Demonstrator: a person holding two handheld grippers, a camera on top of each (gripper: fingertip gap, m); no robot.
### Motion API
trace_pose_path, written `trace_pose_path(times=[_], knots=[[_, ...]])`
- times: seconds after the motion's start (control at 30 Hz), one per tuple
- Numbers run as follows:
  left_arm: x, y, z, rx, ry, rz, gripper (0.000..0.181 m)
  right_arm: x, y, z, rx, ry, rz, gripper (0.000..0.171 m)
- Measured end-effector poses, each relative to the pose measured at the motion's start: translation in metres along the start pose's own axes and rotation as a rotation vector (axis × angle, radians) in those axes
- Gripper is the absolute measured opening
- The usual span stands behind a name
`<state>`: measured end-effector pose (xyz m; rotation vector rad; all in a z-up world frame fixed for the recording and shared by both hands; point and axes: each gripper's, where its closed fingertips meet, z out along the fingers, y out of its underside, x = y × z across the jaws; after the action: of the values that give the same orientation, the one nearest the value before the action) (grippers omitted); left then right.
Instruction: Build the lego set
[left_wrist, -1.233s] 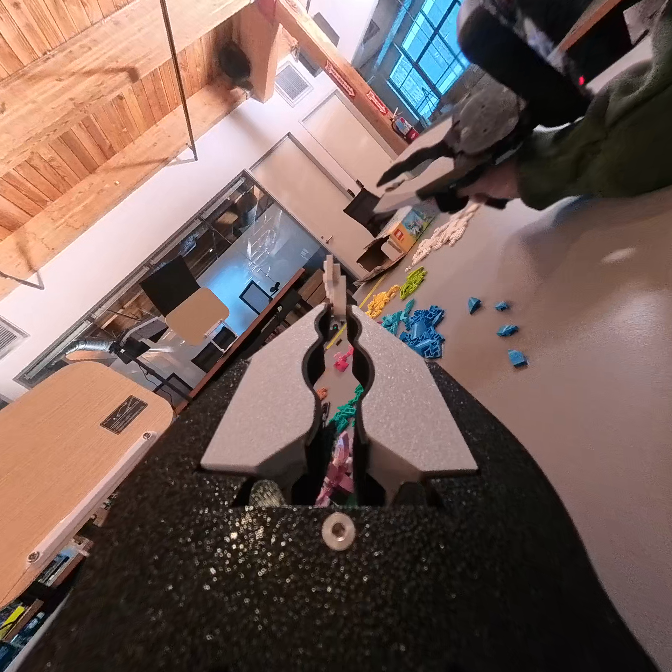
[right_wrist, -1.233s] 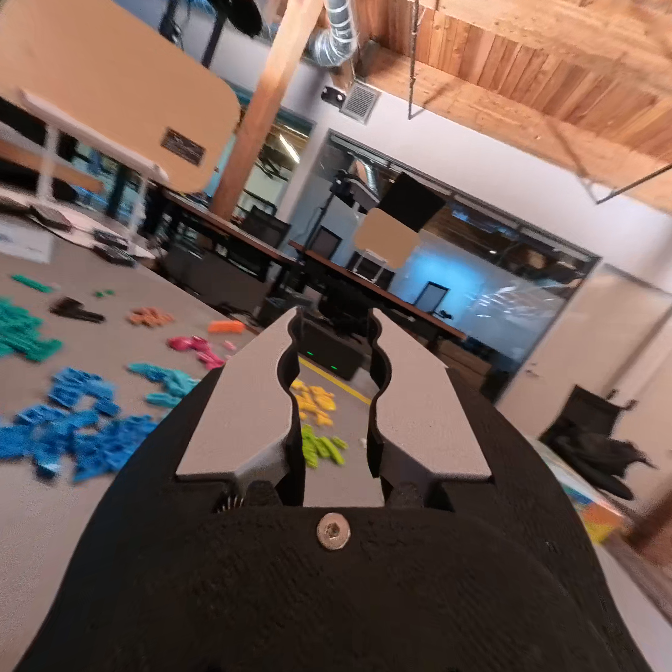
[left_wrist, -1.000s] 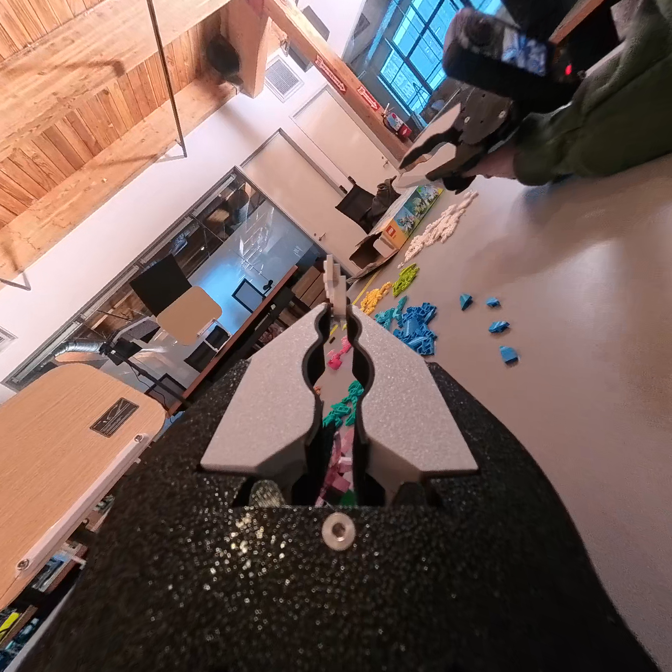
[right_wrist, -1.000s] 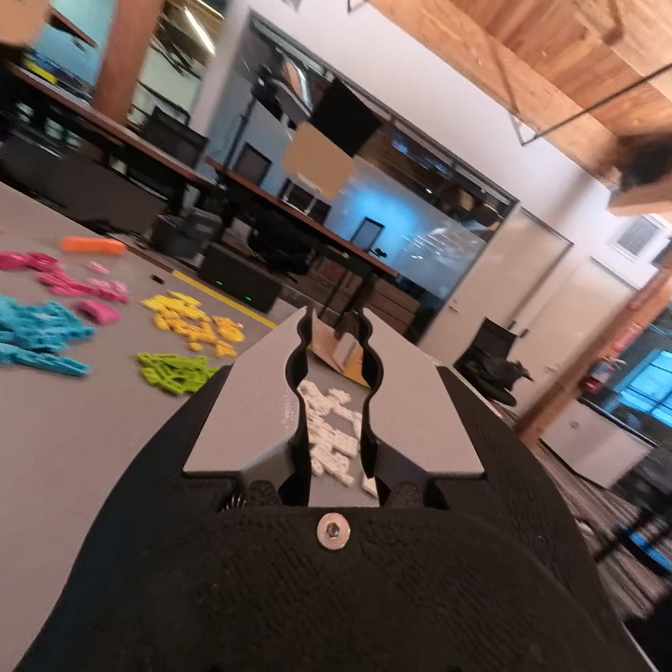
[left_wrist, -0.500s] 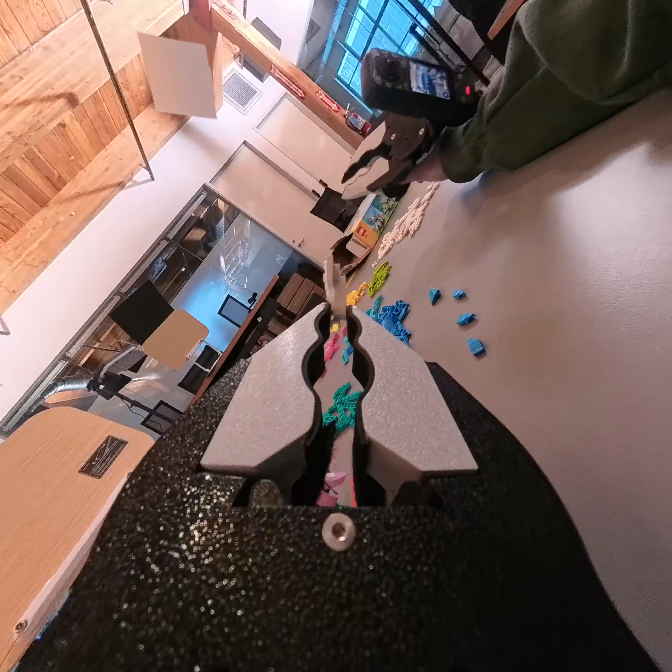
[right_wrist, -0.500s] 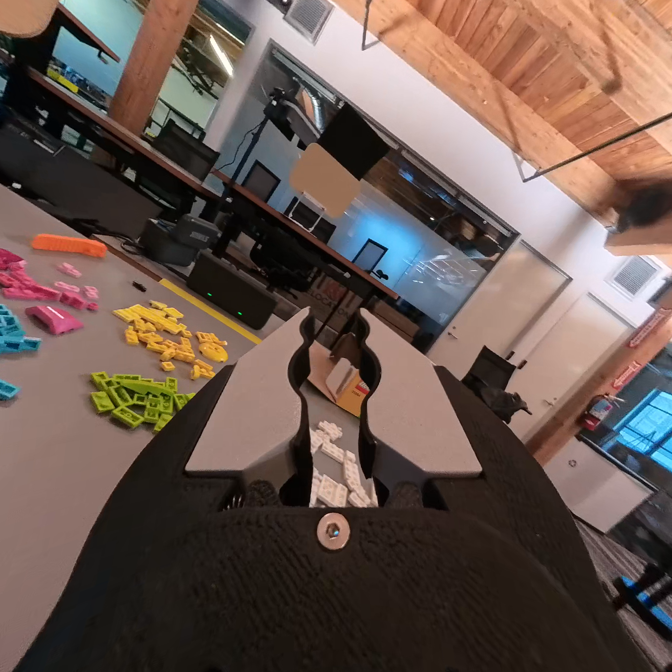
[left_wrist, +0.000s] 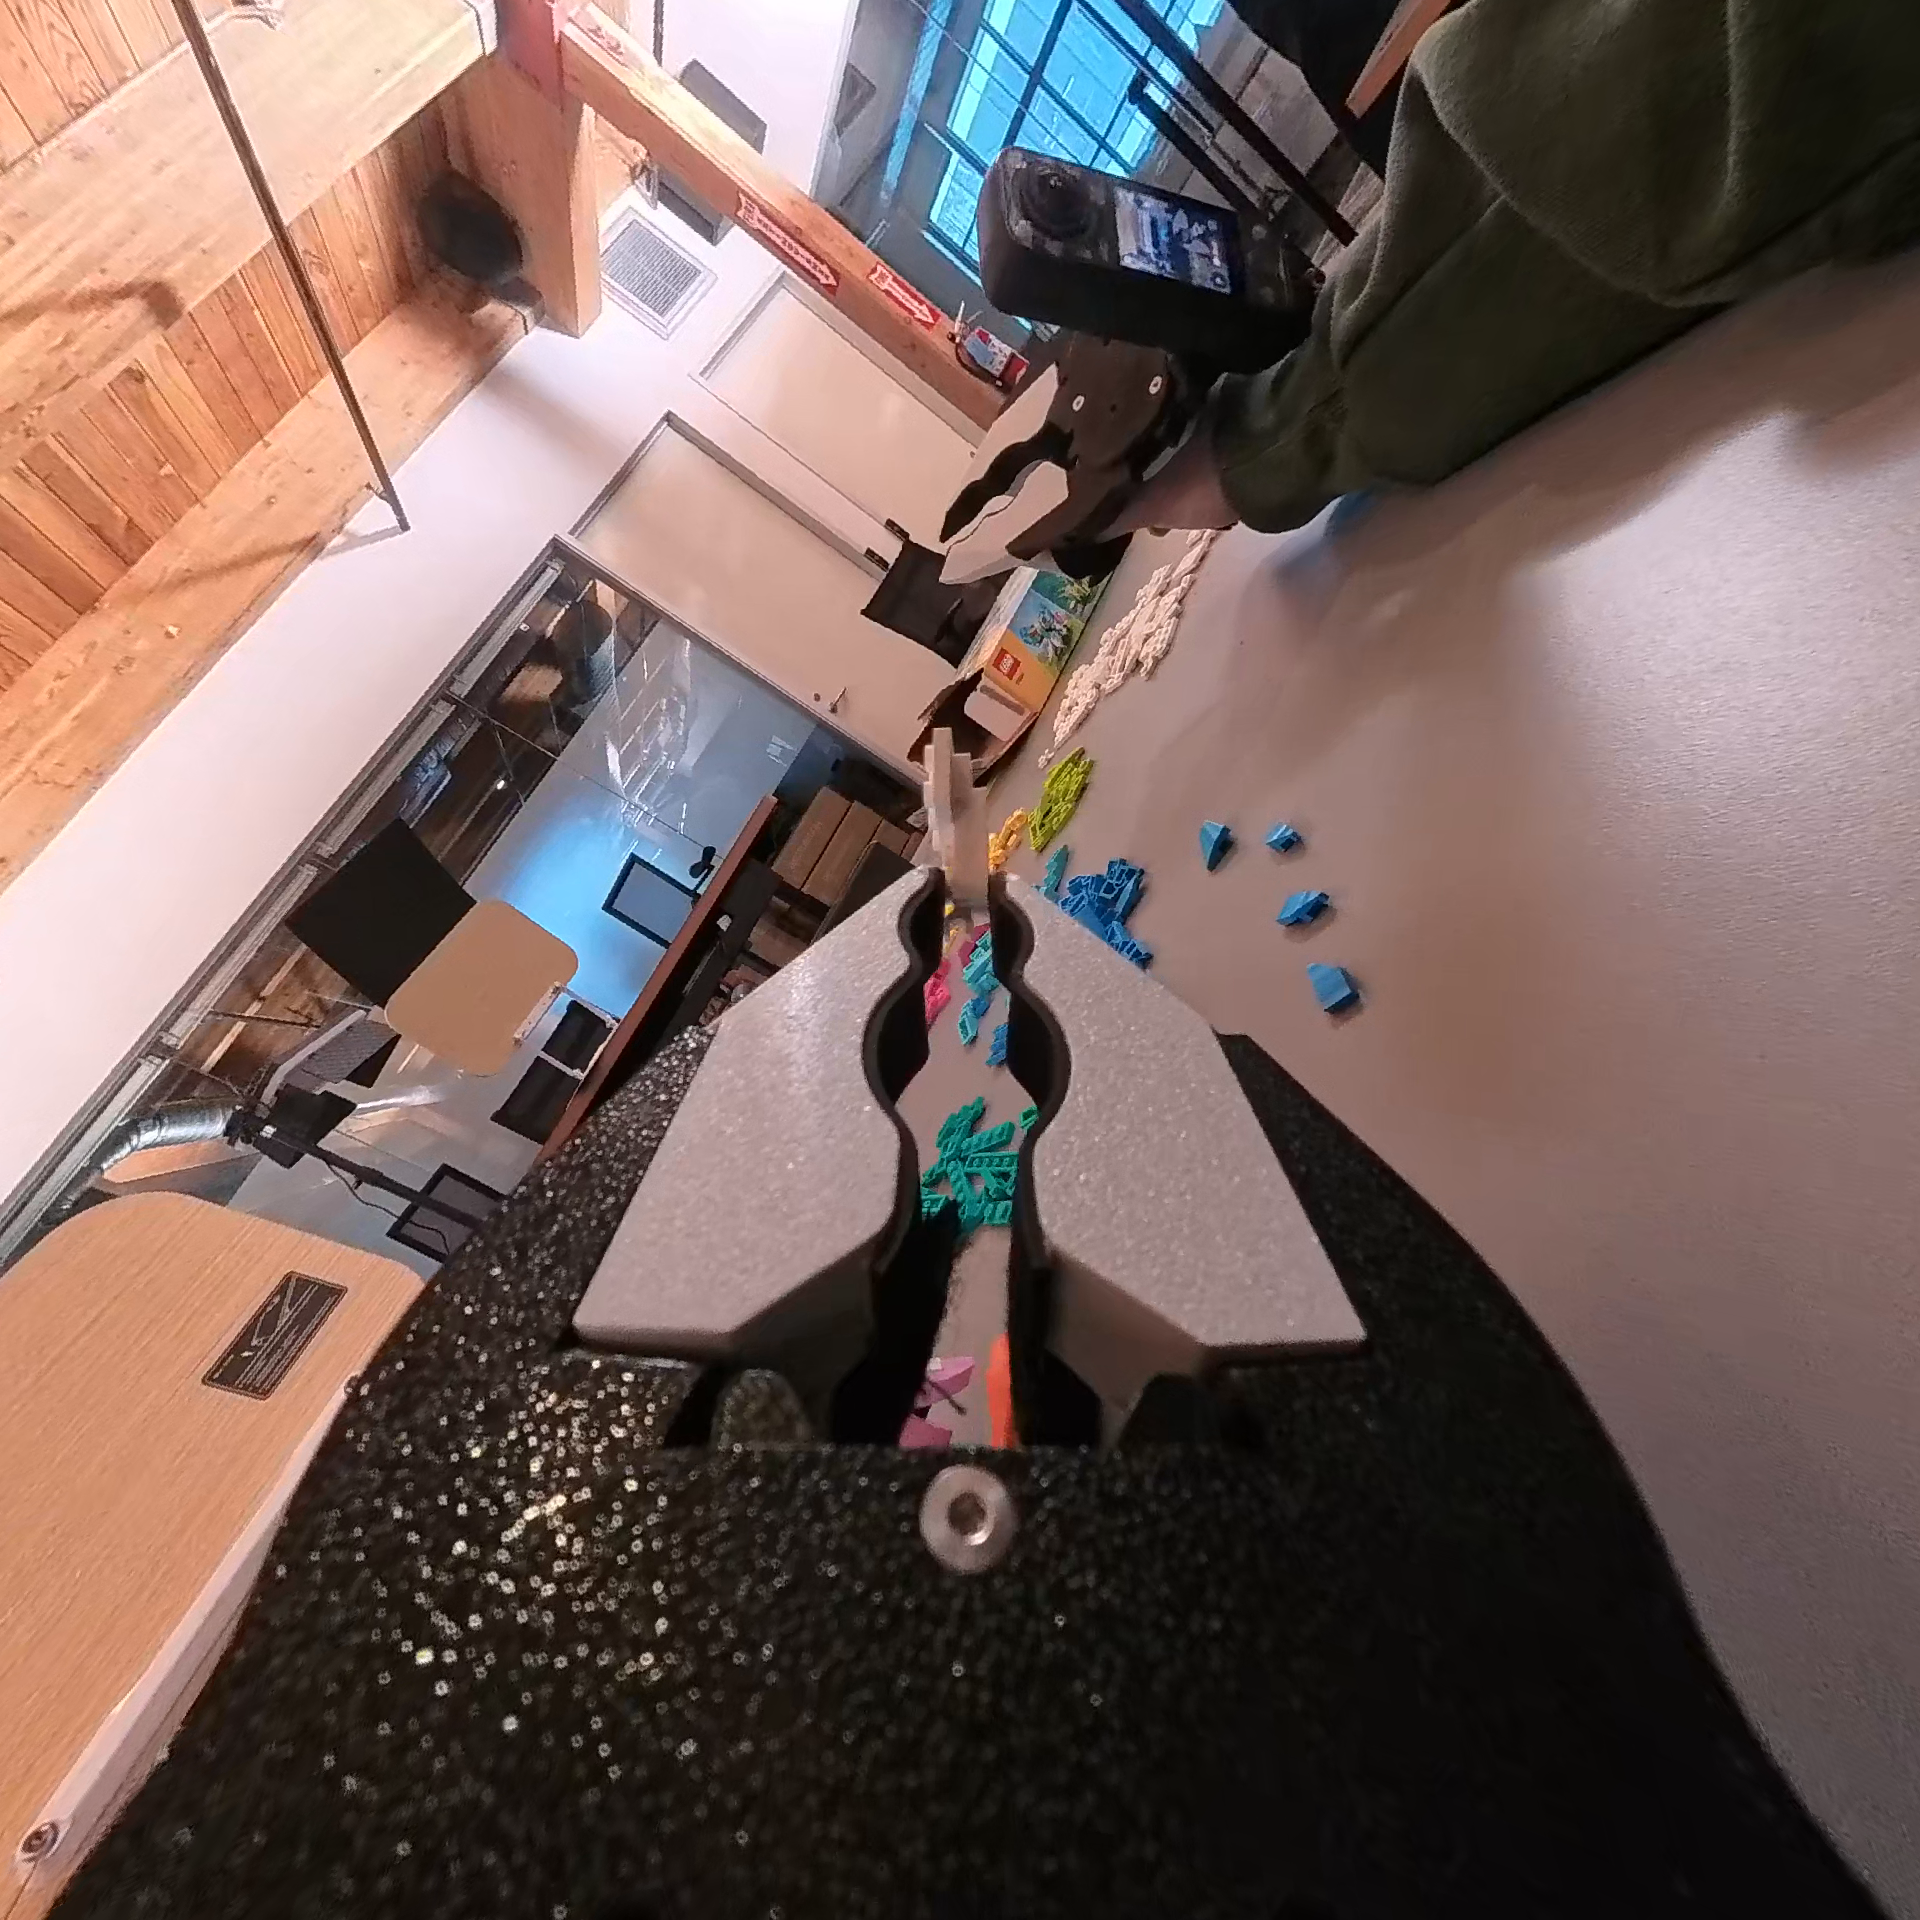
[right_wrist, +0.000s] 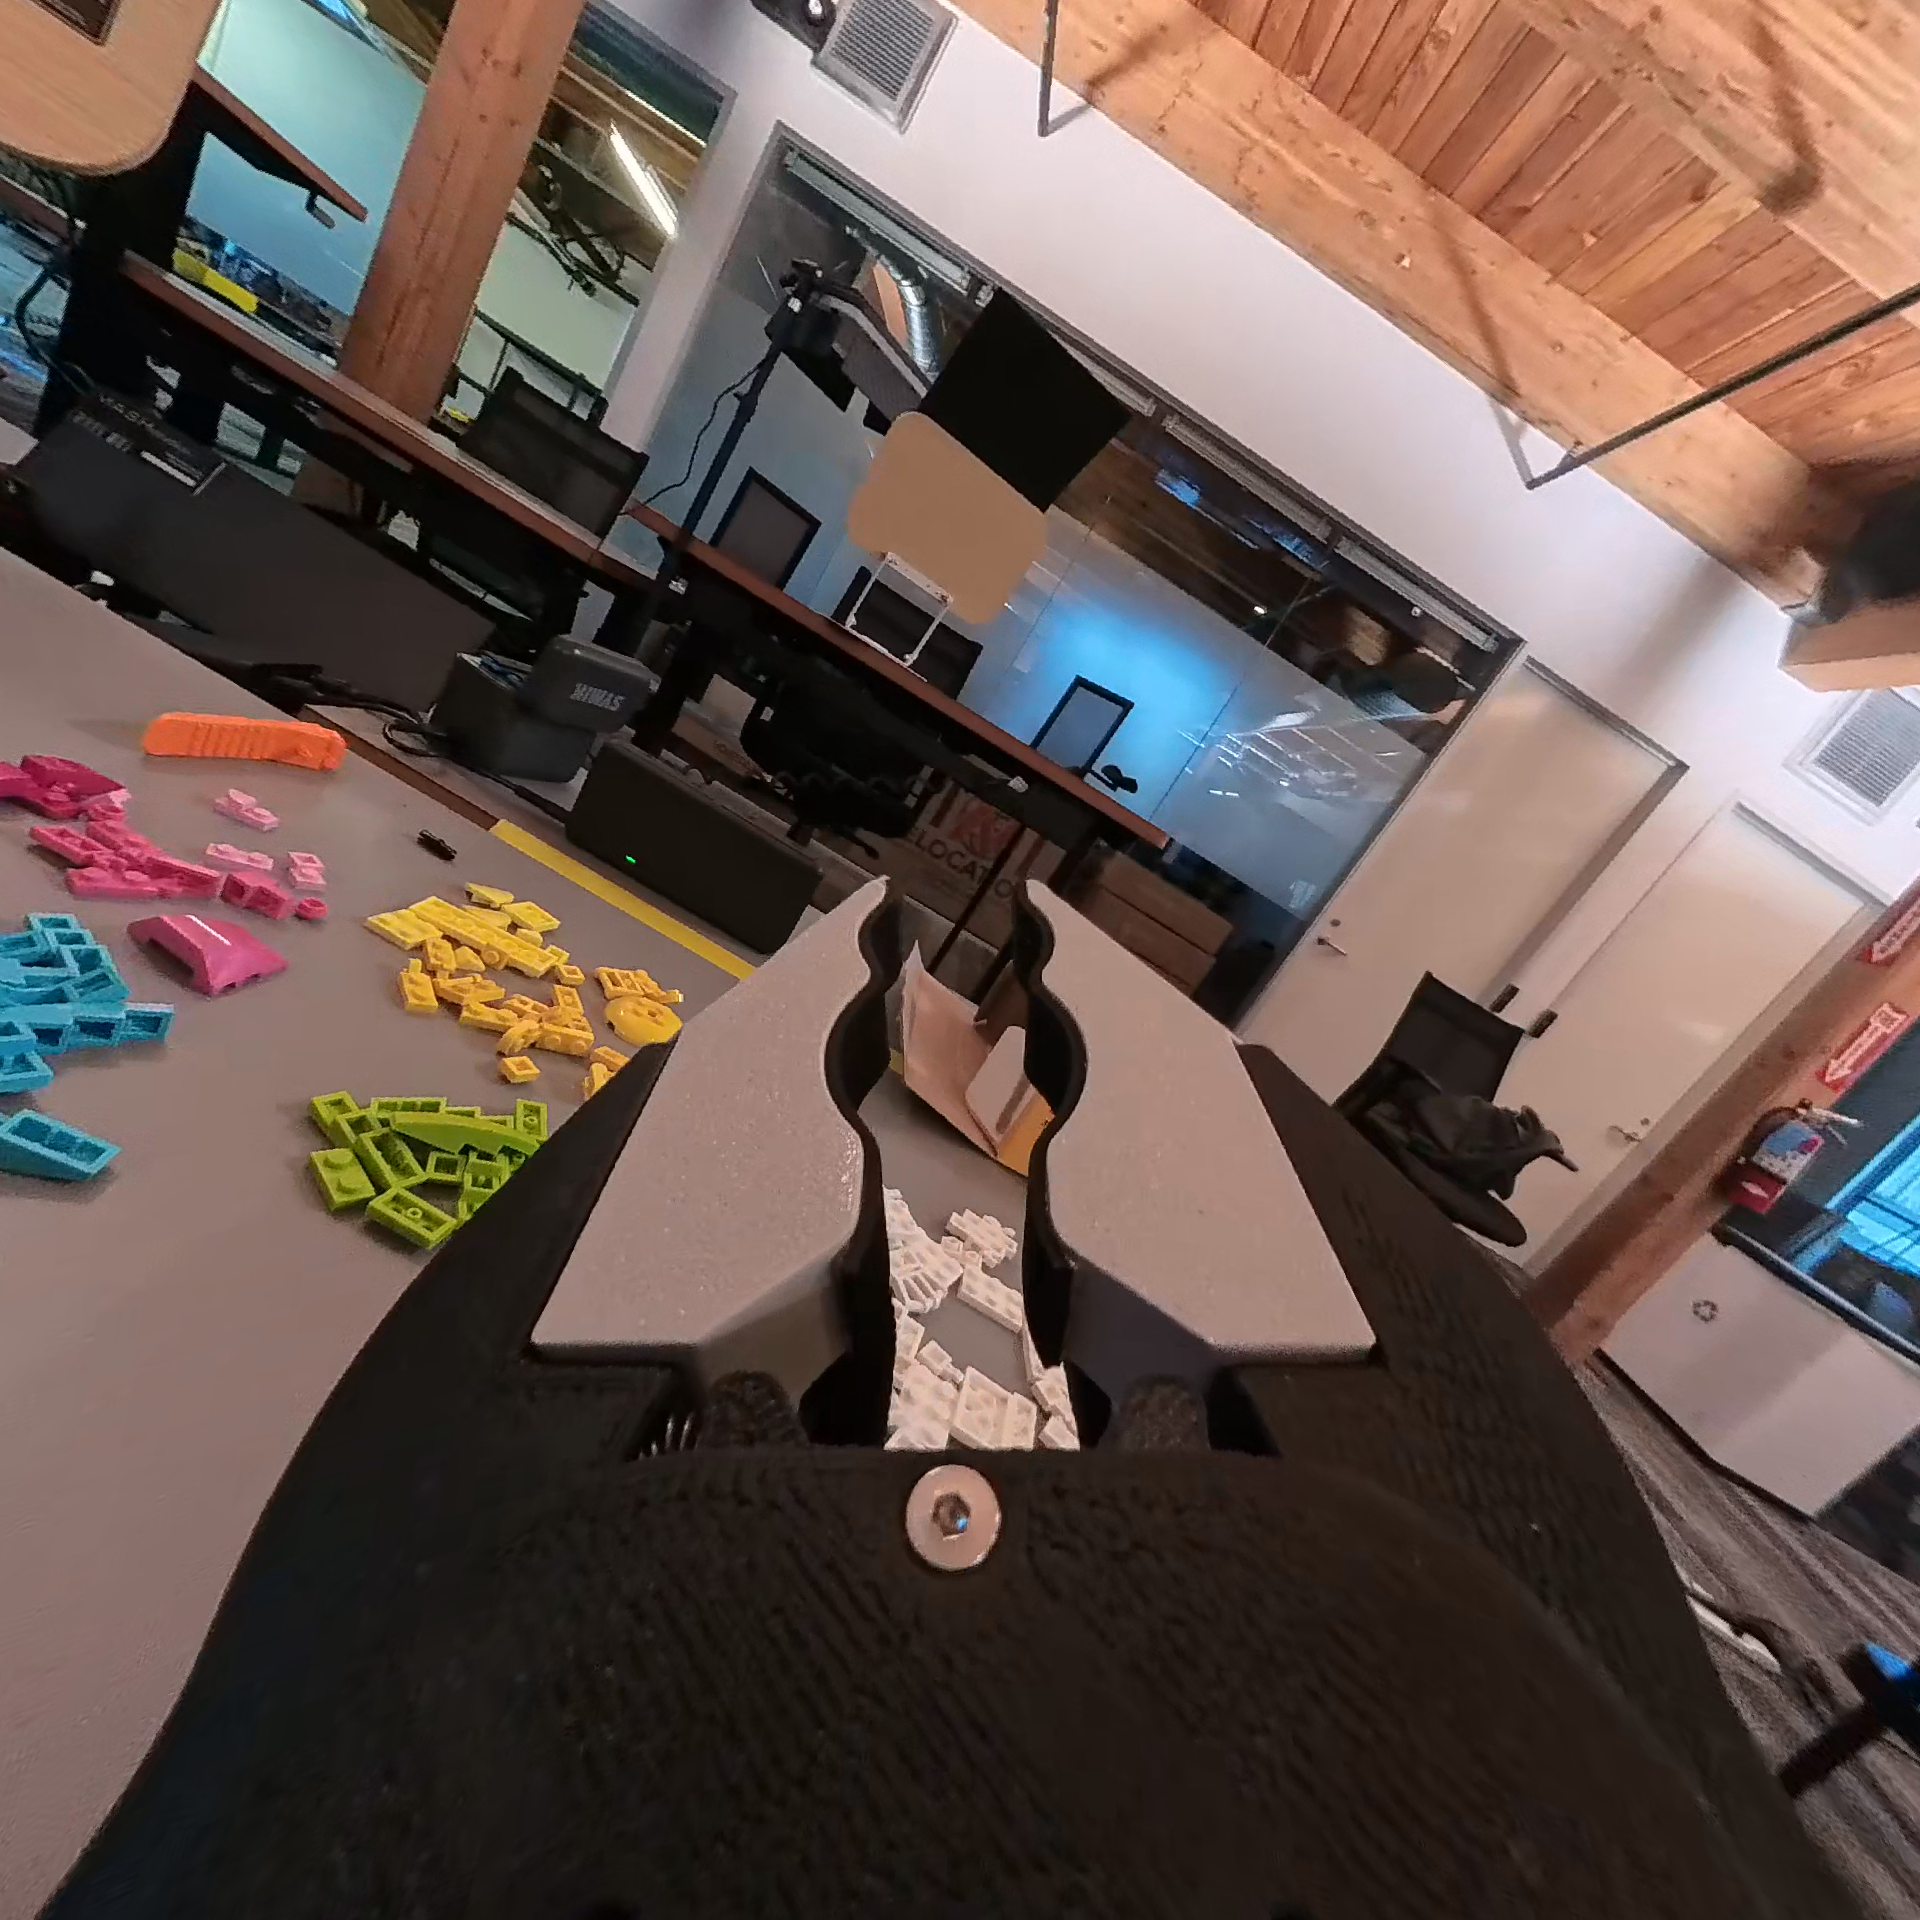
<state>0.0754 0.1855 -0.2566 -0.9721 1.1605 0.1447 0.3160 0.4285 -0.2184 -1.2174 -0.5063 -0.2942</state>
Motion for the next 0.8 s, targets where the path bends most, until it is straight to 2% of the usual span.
trace_pose_path(times=[0.8], knots=[[0.004,0.002,0.0,-0.006,0.023,-0.001,0.005,-0.02,0.001,0.003,-0.017,-0.065,-0.125,0.018]])
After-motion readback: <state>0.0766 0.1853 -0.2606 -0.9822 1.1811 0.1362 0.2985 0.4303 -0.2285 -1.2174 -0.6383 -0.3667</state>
